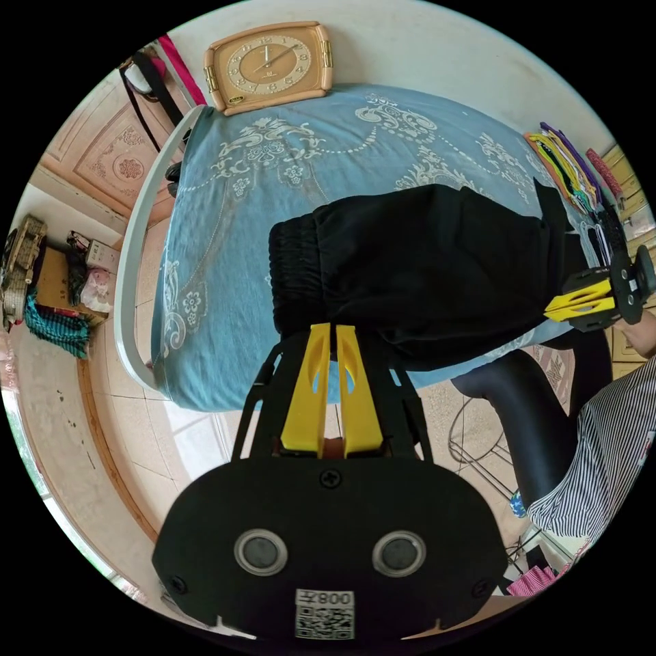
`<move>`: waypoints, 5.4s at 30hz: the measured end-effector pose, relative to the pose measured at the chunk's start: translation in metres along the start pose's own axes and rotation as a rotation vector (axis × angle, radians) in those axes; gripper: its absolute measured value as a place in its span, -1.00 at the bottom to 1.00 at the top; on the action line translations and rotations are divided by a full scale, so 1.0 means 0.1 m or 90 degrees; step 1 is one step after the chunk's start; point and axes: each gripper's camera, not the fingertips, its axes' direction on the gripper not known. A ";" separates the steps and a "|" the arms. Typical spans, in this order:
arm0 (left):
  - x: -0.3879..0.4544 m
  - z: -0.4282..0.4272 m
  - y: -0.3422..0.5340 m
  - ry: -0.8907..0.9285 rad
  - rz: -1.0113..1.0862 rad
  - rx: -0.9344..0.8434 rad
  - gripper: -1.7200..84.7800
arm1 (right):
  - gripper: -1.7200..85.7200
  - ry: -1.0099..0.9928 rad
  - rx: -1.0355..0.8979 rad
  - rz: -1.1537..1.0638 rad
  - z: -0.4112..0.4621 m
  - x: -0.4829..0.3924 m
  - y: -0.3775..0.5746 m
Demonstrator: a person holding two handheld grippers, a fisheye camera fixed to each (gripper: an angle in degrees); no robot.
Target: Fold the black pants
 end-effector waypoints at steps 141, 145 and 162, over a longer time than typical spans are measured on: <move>5.40 -6.57 -1.71 0.048 0.300 -0.016 -0.94 | -0.94 0.042 0.073 0.707 0.46 0.89 8.58; 5.22 -6.90 -1.74 0.094 0.286 0.020 -0.94 | -0.95 0.040 0.150 0.703 0.00 0.73 8.71; 5.41 -6.87 -2.02 0.085 0.353 -0.053 -0.94 | -0.96 -0.044 0.200 0.776 -0.29 -0.25 9.27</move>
